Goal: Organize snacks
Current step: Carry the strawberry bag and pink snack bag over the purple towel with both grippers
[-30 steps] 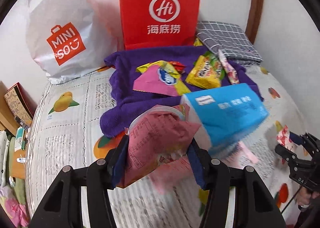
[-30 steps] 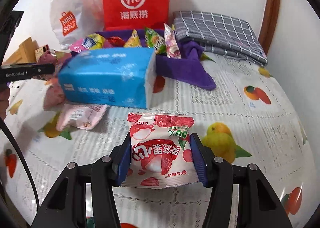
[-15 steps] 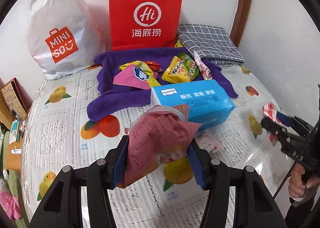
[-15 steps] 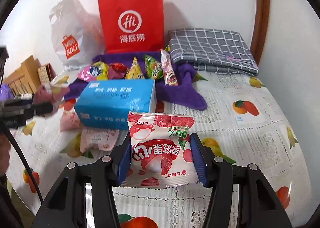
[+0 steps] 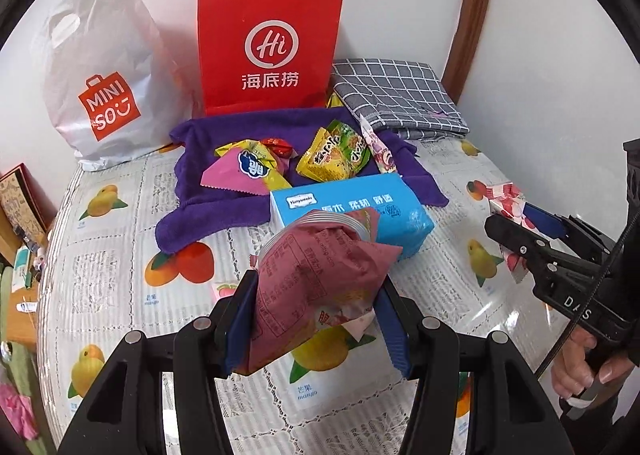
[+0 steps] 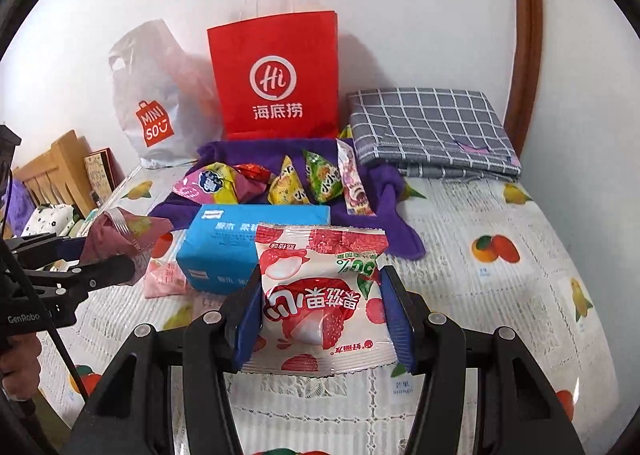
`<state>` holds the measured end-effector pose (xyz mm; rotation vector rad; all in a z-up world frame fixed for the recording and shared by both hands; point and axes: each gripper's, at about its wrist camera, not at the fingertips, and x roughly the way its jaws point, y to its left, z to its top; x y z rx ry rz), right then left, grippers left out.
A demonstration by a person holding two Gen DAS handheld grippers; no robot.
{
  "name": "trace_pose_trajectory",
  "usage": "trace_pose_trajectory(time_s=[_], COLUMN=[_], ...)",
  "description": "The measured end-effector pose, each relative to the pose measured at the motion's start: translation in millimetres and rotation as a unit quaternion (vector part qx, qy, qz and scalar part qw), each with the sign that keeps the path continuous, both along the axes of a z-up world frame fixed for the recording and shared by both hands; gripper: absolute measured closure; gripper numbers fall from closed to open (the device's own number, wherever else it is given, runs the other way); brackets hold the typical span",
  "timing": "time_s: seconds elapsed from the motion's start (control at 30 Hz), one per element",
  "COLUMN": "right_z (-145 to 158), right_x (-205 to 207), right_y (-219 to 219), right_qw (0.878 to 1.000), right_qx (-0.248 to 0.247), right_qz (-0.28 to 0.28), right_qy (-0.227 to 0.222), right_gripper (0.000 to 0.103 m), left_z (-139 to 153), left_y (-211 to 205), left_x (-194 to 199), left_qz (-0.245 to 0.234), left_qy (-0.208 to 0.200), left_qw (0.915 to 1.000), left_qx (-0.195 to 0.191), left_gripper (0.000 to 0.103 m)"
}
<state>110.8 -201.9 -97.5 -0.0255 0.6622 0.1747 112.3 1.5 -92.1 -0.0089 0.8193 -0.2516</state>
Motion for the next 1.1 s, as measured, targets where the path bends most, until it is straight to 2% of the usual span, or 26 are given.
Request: trace_pose_trajectory(time_s=[0.2, 0.6, 0.8, 1.1], right_z=[11.4, 43.1, 59.5, 78.6], right_x=[9.6, 33.3, 55.4, 98.4], right_y=[7.2, 30.2, 39.1, 45.4], right_qw=[0.999, 0.999, 0.999, 0.998], right_qx=[0.019, 0.002, 0.003, 0.015], right_qz=[0.023, 0.044, 0.048, 0.053], right_qy=[0.015, -0.013, -0.02, -0.024], right_gripper=[0.048, 0.048, 0.048, 0.048], left_z=[10.8, 32.4, 51.9, 73.7], left_y=[-0.2, -3.0, -2.5, 6.1], left_x=[10.0, 39.6, 64.5, 111.4], left_qz=[0.002, 0.003, 0.008, 0.013], left_qy=[-0.002, -0.009, -0.017, -0.02], left_qw=[0.9999, 0.9998, 0.9997, 0.999], left_qx=[-0.014, -0.018, -0.018, -0.037], left_gripper=[0.049, 0.049, 0.049, 0.049])
